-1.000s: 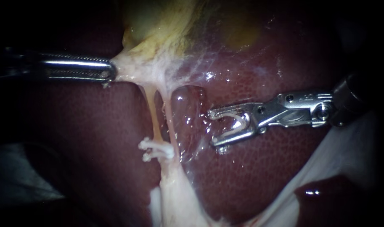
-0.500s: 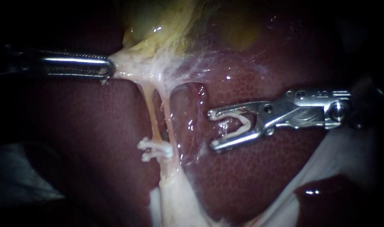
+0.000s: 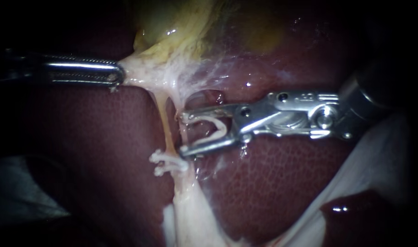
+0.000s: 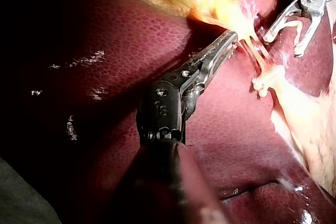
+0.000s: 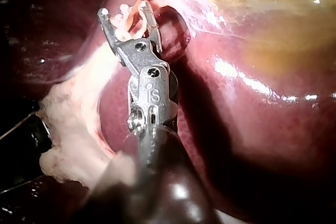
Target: Clipping third clip left tube
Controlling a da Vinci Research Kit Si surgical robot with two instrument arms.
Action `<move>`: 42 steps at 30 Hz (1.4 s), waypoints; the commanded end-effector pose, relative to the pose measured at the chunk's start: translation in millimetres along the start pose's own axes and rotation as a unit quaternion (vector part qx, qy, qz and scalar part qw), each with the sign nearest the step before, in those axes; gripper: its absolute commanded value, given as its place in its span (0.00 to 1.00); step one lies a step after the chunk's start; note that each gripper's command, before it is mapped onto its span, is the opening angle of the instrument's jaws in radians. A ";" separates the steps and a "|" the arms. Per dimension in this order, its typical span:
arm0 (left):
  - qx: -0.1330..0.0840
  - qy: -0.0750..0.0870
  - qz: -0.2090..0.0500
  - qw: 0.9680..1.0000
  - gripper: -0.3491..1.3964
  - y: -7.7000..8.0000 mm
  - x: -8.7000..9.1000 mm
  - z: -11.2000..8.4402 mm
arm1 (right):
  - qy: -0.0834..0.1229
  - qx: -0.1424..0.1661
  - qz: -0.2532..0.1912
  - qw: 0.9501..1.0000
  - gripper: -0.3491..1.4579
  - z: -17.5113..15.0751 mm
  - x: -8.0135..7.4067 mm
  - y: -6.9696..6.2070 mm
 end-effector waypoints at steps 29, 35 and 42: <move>0.000 0.000 0.000 1.000 0.00 0.1 0.0 -0.1 | -0.005 0.003 0.012 1.000 0.45 4.6 -3.8 3.5; 0.000 0.000 0.000 1.000 0.00 0.1 0.0 -0.1 | 0.011 0.031 0.015 0.999 0.44 5.8 -3.0 3.1; 0.000 0.000 0.000 1.000 0.00 0.2 0.0 -0.1 | 0.024 0.045 0.013 0.999 0.44 6.6 -2.2 3.0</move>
